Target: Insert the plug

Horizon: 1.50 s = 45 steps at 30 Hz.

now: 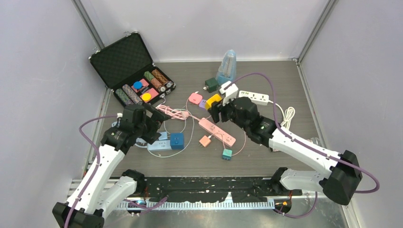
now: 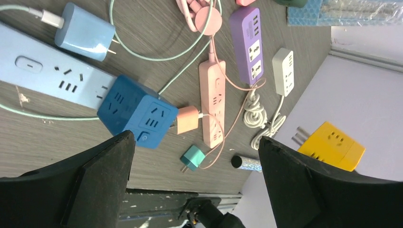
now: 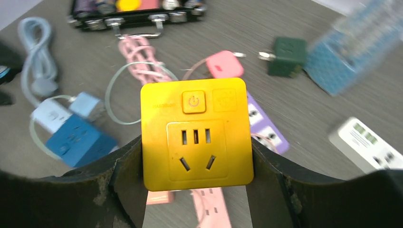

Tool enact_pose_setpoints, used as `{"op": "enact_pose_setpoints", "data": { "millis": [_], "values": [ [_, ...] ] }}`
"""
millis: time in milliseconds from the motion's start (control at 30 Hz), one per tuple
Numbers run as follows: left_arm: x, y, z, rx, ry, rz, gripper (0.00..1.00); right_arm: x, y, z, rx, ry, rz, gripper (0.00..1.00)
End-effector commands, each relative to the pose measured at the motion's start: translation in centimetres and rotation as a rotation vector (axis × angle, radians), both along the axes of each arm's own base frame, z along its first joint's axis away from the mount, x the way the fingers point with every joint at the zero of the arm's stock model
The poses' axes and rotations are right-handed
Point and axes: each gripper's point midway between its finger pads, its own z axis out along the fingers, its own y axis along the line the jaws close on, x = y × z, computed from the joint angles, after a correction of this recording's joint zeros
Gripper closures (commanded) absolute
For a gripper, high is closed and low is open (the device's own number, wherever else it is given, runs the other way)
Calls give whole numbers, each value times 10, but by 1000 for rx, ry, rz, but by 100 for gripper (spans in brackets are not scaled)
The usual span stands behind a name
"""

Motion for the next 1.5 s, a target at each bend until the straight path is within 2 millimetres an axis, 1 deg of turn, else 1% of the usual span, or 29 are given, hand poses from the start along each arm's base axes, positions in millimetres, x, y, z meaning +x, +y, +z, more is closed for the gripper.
{"op": "enact_pose_setpoints", "data": {
  "millis": [0,33,67,100,133,167,200,233,267,300,333,367,400,433,467,500,533,567,700,767,800,833,867,900,1033,1267,1467],
  "values": [
    [14,4,9,80,-157,-66,0,42,-50,6,101,73,-302,94],
    [15,4,11,92,-187,-82,0,54,-65,7,109,78,-365,94],
    [16,2,13,92,-225,-107,0,61,-75,0,111,100,-427,94],
    [18,-2,17,94,-273,-142,0,71,-89,2,122,101,-490,94],
    [17,-6,20,90,-313,-179,0,78,-99,-5,123,121,-546,94],
    [17,-10,24,85,-356,-211,0,87,-115,-6,131,123,-604,94],
    [17,-15,28,78,-402,-251,0,96,-128,-12,136,136,-656,94],
    [16,-20,33,68,-445,-283,0,101,-134,-12,142,136,-680,94],
    [14,-24,35,62,-481,-313,0,111,-145,-17,141,139,-715,94],
    [13,-27,38,62,-512,-344,0,116,-149,-18,138,136,-728,94],
    [12,-30,41,59,-537,-370,0,125,-159,-26,126,146,-757,94],
    [11,-33,43,55,-557,-394,0,131,-162,-25,124,145,-764,94],
    [10,-36,44,55,-569,-416,0,138,-169,-35,107,161,-784,94],
    [9,-38,45,56,-580,-435,0,144,-170,-34,105,158,-783,94],
    [8,-41,46,53,-592,-460,0,152,-175,-44,94,168,-798,94],
    [7,-42,45,55,-594,-476,0,159,-175,-50,76,178,-798,94],
    [7,-44,44,57,-595,-490,1,165,-180,-51,74,178,-808,94],
    [7,-45,43,57,-596,-503,1,172,-182,-56,57,183,-818,94],
    [9,-48,39,62,-584,-527,1,192,-195,-68,32,196,-856,94],
    [11,-49,38,66,-580,-534,1,197,-204,-75,21,209,-875,94],
    [11,-49,38,67,-577,-536,1,200,-210,-76,20,209,-891,94],
    [12,-49,38,67,-575,-537,1,201,-216,-84,7,230,-906,94],
    [13,-50,37,67,-572,-540,2,203,-220,-84,5,233,-920,94],
    [14,-50,36,68,-569,-541,2,202,-225,-93,-15,259,-933,94],
    [17,-52,36,67,-565,-547,2,201,-233,-107,-33,292,-963,94],
    [17,-54,34,60,-557,-556,2,207,-231,-116,-39,313,-955,94],
    [16,-53,33,63,-558,-553,2,205,-229,-124,-48,339,-946,94]
  ]
}}
